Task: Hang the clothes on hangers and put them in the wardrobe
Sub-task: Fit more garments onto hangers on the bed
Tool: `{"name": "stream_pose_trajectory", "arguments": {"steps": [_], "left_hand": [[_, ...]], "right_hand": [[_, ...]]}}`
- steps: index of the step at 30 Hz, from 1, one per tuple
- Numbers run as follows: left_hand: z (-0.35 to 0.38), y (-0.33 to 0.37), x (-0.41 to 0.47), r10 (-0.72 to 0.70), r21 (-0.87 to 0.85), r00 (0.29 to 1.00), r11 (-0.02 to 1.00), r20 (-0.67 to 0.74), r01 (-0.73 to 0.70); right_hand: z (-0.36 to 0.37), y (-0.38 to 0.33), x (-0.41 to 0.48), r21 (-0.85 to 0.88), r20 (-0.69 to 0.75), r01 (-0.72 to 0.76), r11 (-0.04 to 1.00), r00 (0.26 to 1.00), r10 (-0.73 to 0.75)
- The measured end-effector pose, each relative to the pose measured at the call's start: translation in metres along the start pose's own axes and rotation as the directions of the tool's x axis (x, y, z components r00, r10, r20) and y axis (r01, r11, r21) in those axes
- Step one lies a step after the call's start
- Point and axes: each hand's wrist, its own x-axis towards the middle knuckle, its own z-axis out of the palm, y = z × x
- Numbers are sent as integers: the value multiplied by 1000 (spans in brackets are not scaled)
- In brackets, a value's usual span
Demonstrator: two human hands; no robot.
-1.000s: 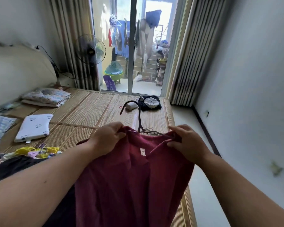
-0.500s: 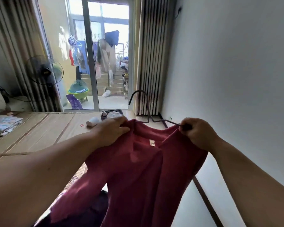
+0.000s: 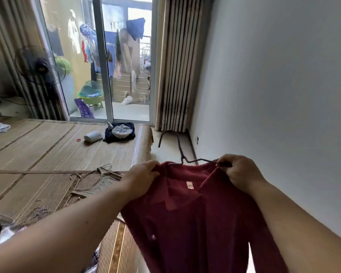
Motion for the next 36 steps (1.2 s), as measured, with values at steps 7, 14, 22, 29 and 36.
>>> {"name": "stream_pose_trajectory", "arguments": {"steps": [7,14,22,29,36], "left_hand": [[31,-37,62,-167,-5,986,986,27,168],[34,-120,164,-284,-42,959,958,-13,283],[-4,-220,313,-418,-142,906,903,-69,406],[-18,-294,429,-519,-181,847,849,-117,496],[-12,-391,549,-675,-196,704,738,-220,646]], "right_hand": [[47,30,92,-83,21,-7,996,1000,9],[114,30,245,-237,105,139,962,988,-117],[184,-5,445,-259,148,240,936,967,-207],[248,-22,605,-253,206,344,904,932,-297],[360,-25,789,-96,358,505,858,822,-444]]}}
